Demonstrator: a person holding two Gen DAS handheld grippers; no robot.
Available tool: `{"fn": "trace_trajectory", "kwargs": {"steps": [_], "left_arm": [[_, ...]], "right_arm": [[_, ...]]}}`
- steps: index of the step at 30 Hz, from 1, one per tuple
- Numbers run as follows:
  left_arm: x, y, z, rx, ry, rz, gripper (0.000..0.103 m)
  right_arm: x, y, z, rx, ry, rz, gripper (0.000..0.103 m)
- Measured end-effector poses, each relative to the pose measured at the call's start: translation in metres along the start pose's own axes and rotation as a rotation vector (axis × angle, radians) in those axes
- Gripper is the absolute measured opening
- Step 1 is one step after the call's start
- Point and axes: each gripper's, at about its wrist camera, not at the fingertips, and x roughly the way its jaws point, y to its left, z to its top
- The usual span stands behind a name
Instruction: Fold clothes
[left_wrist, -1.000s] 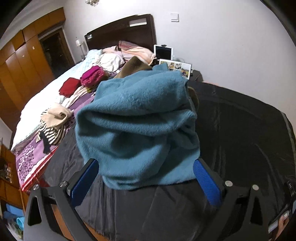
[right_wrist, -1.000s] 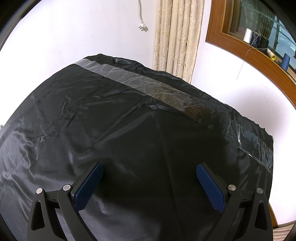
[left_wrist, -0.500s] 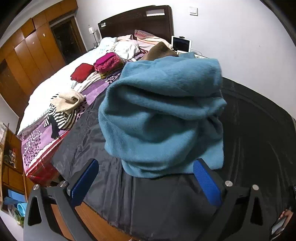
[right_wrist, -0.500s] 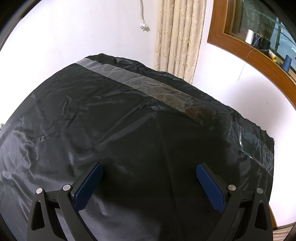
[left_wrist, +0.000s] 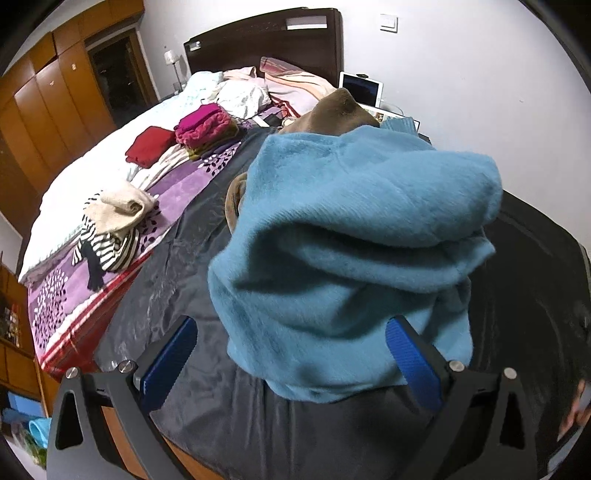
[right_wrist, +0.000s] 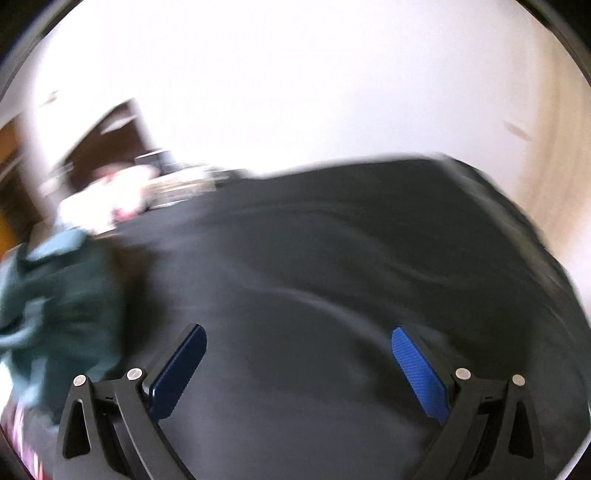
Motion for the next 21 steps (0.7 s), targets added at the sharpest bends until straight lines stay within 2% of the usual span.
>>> {"fn": "trace_trajectory", "kwargs": {"steps": [3,6,7,14,19,21], "left_arm": [[0.003,0.014,0.002,0.015,-0.014,0.004,0.102],[0.006,0.034,0.005,0.01,-0.021,0.005,0.102],[0.007,0.041,0.006,0.005,-0.023,0.004,0.102],[0.017,0.074,0.011,-0.014,-0.015,-0.004,0.102],[0.026,0.079,0.014,-0.007,-0.003,-0.008,0.102],[0.029,0.077,0.016,-0.001,-0.001,-0.012,0.102]], "right_arm": [[0.016,0.066,0.025,-0.082,-0.005,0.12,0.102],[0.053,0.123,0.049,-0.125,0.045,0.189,0.102],[0.061,0.137,0.052,-0.128,0.054,0.186,0.102],[0.138,0.183,0.062,-0.169,0.213,0.154,0.102],[0.137,0.202,0.075,-0.152,0.206,0.215,0.102],[0.134,0.215,0.081,-0.165,0.194,0.266,0.102]]}}
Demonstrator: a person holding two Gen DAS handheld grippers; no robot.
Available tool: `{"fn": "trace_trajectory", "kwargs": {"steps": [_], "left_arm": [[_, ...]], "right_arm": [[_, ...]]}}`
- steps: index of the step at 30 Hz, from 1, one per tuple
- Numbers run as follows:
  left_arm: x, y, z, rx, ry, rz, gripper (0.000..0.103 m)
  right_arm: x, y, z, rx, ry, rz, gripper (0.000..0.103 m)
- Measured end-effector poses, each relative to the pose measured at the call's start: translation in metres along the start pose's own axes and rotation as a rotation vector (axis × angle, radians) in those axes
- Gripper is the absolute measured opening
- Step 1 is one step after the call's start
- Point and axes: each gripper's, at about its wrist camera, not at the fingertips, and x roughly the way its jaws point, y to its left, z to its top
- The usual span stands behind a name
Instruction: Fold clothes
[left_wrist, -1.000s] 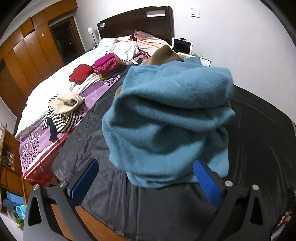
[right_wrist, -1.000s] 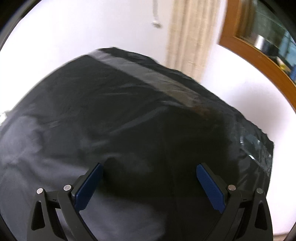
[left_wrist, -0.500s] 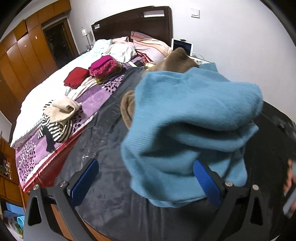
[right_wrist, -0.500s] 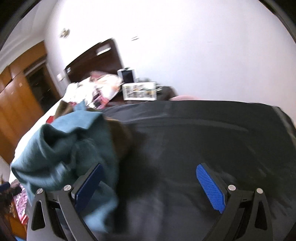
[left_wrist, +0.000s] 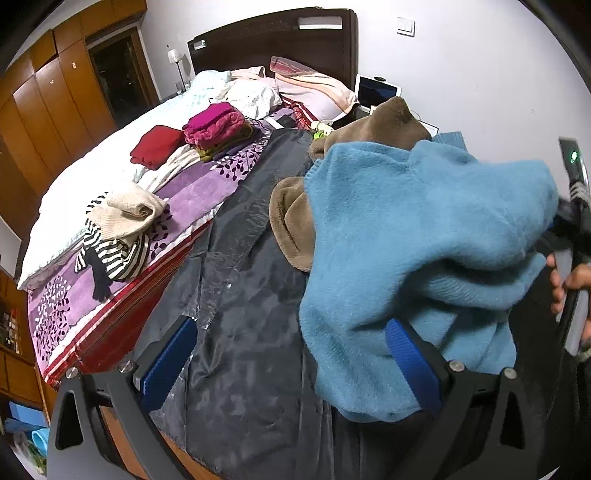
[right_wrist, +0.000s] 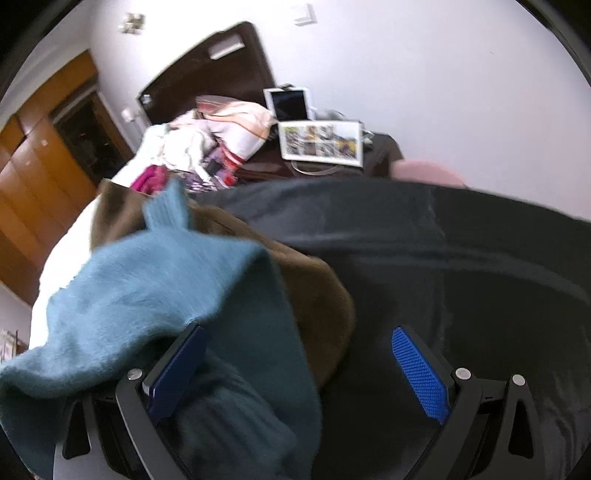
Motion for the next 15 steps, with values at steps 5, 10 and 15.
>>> {"fn": "trace_trajectory", "kwargs": {"steps": [5,10,15], "left_arm": [[0.0,0.0,0.004,-0.003,-0.001,-0.024,0.102],[-0.006,-0.001,0.008,0.004,-0.018,-0.032,0.102],[-0.009,0.012,0.005,-0.02,-0.017,-0.023,0.102]], "right_arm": [[-0.015,0.045,0.003,-0.082,-0.02,0.19,0.102],[-0.031,0.095,-0.016,-0.191,-0.003,0.292,0.102],[-0.042,0.135,-0.034,-0.32,-0.011,0.351,0.102]]}}
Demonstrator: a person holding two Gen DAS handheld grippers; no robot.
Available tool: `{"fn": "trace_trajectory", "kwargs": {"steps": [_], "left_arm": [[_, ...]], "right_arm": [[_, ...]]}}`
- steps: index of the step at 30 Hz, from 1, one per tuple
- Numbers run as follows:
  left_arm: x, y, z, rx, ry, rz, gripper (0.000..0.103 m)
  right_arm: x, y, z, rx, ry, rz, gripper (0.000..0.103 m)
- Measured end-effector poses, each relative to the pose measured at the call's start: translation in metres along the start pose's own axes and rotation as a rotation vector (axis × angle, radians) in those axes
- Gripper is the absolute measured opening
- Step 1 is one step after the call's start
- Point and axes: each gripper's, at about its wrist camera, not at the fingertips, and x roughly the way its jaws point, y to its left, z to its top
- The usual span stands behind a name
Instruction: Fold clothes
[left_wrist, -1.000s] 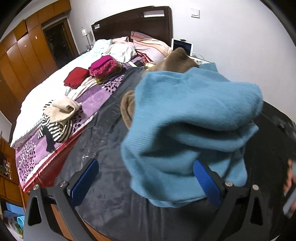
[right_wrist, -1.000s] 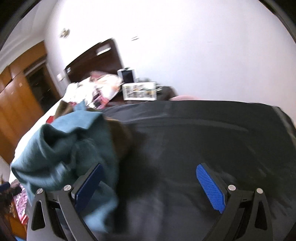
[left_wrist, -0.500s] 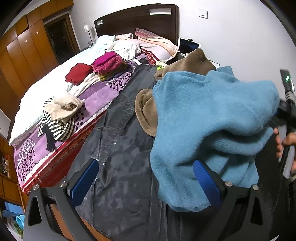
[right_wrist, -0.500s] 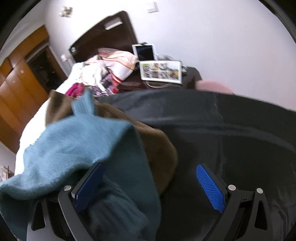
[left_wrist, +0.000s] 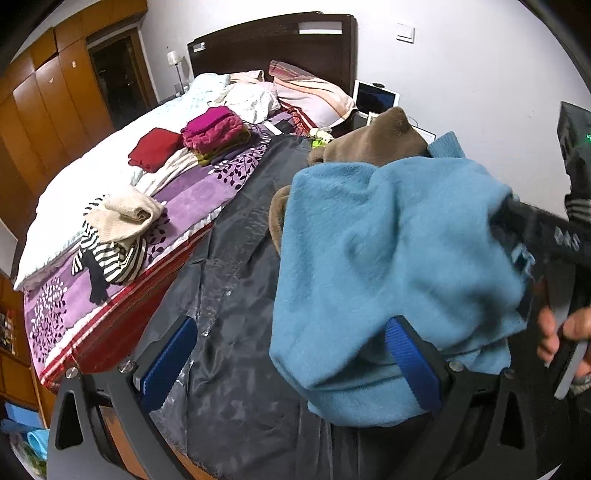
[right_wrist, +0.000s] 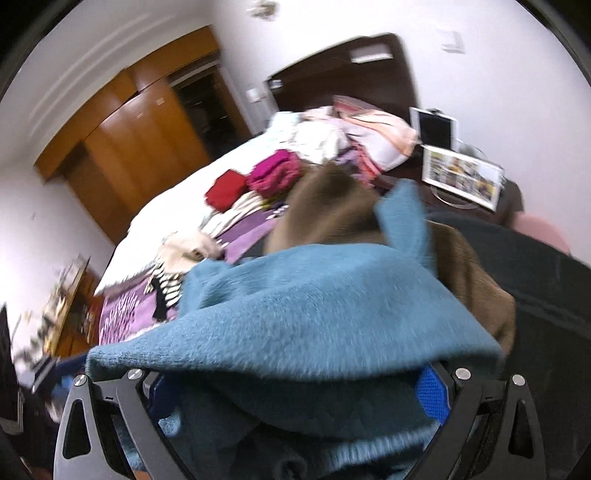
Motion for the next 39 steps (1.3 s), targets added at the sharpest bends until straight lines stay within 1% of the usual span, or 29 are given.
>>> {"fn": "trace_trajectory", "kwargs": {"steps": [2,4,6,11,15,18,25,31,36,39], "left_arm": [[-0.003,0.007,-0.004,-0.012,-0.004,0.008,0.102],[-0.007,0.013,-0.006,-0.023,-0.008,0.015,0.102],[-0.01,0.018,-0.009,-0.036,-0.01,0.022,0.102],[-0.019,0.017,-0.011,-0.038,-0.026,0.011,0.102],[-0.024,0.013,-0.013,-0.042,-0.032,0.008,0.102],[-0.028,0.009,-0.013,-0.05,-0.038,0.0,0.102],[-0.04,-0.009,-0.015,-0.025,-0.056,-0.026,0.102],[-0.043,-0.026,-0.019,-0.002,-0.048,-0.048,0.102],[-0.04,-0.041,-0.023,0.015,-0.034,-0.064,0.102],[-0.036,-0.047,-0.024,0.026,-0.025,-0.072,0.102]], "right_arm": [[-0.002,0.022,-0.002,-0.057,-0.003,0.07,0.102],[-0.002,0.041,-0.003,-0.115,-0.014,0.079,0.102],[0.0,0.053,-0.004,-0.137,-0.015,0.066,0.102],[0.009,0.057,-0.011,-0.086,0.027,0.123,0.102],[0.013,0.058,-0.019,-0.096,0.058,0.115,0.102],[0.01,0.053,-0.032,-0.086,0.076,0.112,0.102],[-0.014,0.041,-0.057,-0.072,0.057,0.051,0.102],[-0.045,0.03,-0.077,-0.04,0.007,-0.012,0.102],[-0.073,0.009,-0.102,-0.004,-0.038,-0.129,0.102],[-0.086,-0.013,-0.116,0.063,-0.039,-0.174,0.102]]}}
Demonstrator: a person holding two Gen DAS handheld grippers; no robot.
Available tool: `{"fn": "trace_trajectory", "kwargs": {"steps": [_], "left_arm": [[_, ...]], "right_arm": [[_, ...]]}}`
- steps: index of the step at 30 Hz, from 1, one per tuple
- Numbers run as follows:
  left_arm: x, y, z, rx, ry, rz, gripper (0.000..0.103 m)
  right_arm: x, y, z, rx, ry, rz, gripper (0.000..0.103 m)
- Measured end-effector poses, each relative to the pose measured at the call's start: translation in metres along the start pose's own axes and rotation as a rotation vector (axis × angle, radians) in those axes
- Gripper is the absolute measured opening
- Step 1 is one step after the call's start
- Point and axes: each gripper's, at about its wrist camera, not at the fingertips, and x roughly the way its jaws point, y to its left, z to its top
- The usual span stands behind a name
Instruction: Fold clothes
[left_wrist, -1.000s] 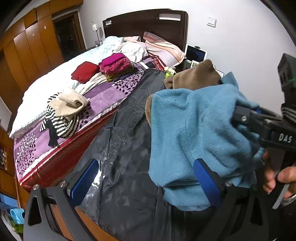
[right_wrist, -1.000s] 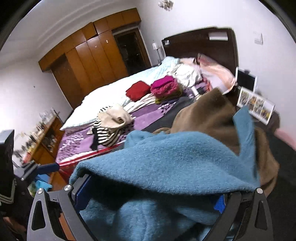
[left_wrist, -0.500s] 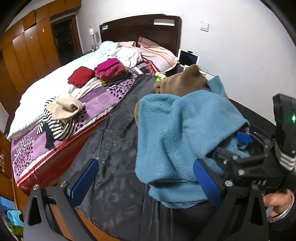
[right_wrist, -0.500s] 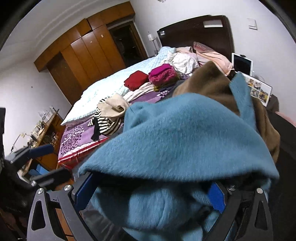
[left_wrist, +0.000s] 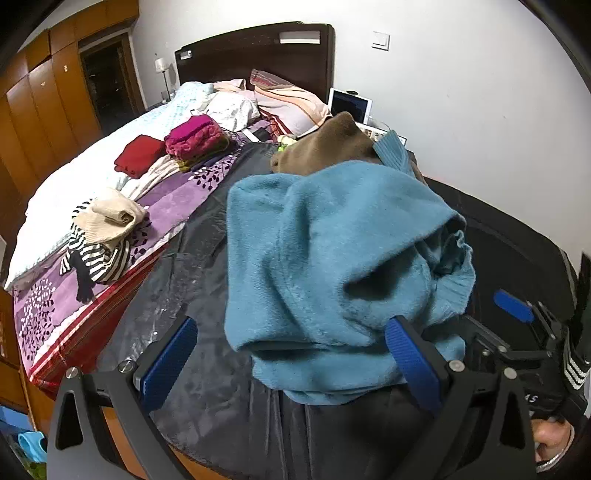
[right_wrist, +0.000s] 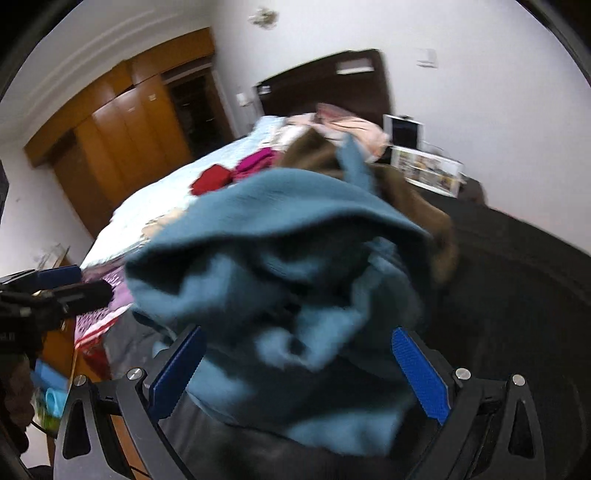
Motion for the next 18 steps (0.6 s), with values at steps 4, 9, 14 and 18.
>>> {"fn": "trace_trajectory", "kwargs": {"steps": [4,9,14,18], "left_arm": [[0.007,-0.008,0.0,0.002,0.02,-0.024,0.102],[0.019,-0.015,0.005,-0.016,0.045,-0.038,0.102],[0.03,-0.01,0.016,-0.067,0.063,-0.052,0.102],[0.042,-0.005,0.026,-0.086,0.061,-0.024,0.102]], "right_arm": [[-0.005,-0.032,-0.021,0.093,0.041,-0.064,0.102],[-0.006,-0.053,-0.035,0.143,0.076,-0.101,0.102],[-0.006,-0.057,-0.033,0.13,0.07,-0.115,0.102],[-0.001,-0.058,-0.029,0.127,0.074,-0.117,0.102]]}}
